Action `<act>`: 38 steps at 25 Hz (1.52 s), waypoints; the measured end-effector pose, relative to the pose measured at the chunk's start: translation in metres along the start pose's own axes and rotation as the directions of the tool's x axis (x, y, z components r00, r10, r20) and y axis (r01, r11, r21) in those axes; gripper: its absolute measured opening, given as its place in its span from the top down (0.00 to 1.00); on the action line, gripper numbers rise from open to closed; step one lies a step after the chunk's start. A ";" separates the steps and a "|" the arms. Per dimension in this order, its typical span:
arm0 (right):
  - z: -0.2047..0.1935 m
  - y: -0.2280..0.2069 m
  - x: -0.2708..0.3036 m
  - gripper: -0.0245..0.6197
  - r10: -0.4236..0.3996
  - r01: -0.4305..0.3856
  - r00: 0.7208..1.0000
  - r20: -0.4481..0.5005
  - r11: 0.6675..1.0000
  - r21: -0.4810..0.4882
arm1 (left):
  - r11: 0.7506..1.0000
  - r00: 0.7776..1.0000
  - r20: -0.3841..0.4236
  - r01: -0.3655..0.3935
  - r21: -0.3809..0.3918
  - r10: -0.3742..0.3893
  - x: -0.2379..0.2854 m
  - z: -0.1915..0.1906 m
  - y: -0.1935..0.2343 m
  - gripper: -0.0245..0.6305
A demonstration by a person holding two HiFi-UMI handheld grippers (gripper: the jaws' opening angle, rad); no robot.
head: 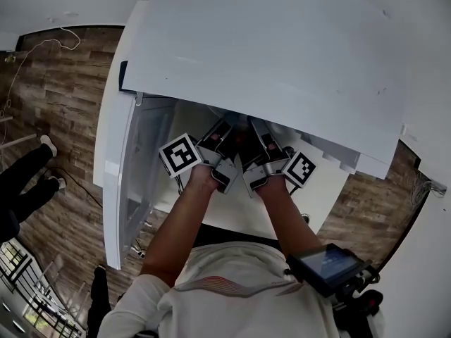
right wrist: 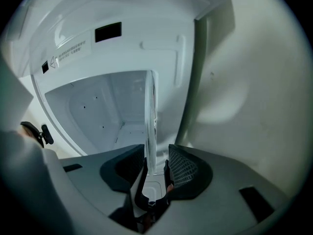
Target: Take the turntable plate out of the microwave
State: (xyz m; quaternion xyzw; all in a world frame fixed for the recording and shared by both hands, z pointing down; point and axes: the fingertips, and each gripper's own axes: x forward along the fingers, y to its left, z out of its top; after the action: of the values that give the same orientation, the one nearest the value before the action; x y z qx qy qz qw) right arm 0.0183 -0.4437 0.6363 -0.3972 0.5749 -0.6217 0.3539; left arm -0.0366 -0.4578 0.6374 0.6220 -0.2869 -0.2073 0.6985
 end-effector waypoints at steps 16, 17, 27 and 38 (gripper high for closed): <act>0.005 0.001 0.000 0.85 0.020 -0.020 1.000 0.007 1.000 0.023 | 1.000 0.999 -0.041 0.008 -0.007 -0.008 0.005 -0.002 -0.005 0.86; 0.005 0.001 0.000 0.87 0.021 -0.021 1.000 0.006 1.000 0.021 | 1.000 0.999 -0.045 0.010 -0.006 -0.010 0.005 -0.002 -0.006 0.88; 0.006 0.007 0.000 0.91 0.040 -0.040 0.999 -0.002 0.999 -0.014 | 0.999 0.998 -0.041 0.054 0.004 -0.054 0.005 -0.004 -0.011 0.91; 0.006 0.023 -0.005 0.91 0.096 -0.097 0.995 -0.022 0.991 -0.089 | 0.994 0.993 -0.032 0.112 0.004 -0.112 0.001 -0.009 -0.024 0.91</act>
State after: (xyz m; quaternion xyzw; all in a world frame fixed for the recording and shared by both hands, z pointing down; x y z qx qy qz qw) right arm 0.0258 -0.4438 0.6127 -0.3791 0.6241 -0.5807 0.3600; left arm -0.0288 -0.4552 0.6132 0.6422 -0.2410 -0.2355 0.6885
